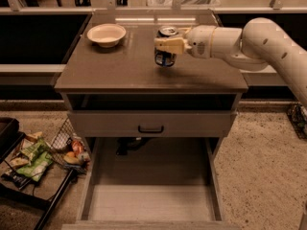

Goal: Pick pepsi can from middle drawer and place on counter

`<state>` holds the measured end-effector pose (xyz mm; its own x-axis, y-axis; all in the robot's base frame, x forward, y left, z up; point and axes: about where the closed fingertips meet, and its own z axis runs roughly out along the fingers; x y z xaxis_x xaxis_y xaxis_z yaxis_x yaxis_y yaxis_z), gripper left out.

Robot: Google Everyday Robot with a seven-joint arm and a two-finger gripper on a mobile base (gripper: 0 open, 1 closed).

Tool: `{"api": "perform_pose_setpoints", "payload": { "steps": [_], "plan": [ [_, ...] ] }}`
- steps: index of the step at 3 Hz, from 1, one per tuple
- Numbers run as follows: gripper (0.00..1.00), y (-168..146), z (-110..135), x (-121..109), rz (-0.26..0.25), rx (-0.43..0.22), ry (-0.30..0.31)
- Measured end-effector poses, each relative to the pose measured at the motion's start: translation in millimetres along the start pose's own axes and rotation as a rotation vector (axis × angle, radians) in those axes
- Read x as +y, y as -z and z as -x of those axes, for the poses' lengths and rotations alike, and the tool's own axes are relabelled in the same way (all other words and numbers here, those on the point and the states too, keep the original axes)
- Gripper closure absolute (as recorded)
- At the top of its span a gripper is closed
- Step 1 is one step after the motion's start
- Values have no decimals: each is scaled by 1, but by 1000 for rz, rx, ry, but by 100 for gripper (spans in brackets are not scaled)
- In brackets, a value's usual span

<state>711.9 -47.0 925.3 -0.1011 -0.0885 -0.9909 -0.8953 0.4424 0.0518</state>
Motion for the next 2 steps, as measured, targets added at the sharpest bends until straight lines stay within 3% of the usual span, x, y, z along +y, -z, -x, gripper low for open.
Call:
{"api": "perform_pose_setpoints", "payload": {
  "steps": [1, 2],
  "plan": [
    [100, -29, -26, 5, -16, 70, 135],
    [83, -32, -30, 5, -17, 77, 150]
  ]
}}
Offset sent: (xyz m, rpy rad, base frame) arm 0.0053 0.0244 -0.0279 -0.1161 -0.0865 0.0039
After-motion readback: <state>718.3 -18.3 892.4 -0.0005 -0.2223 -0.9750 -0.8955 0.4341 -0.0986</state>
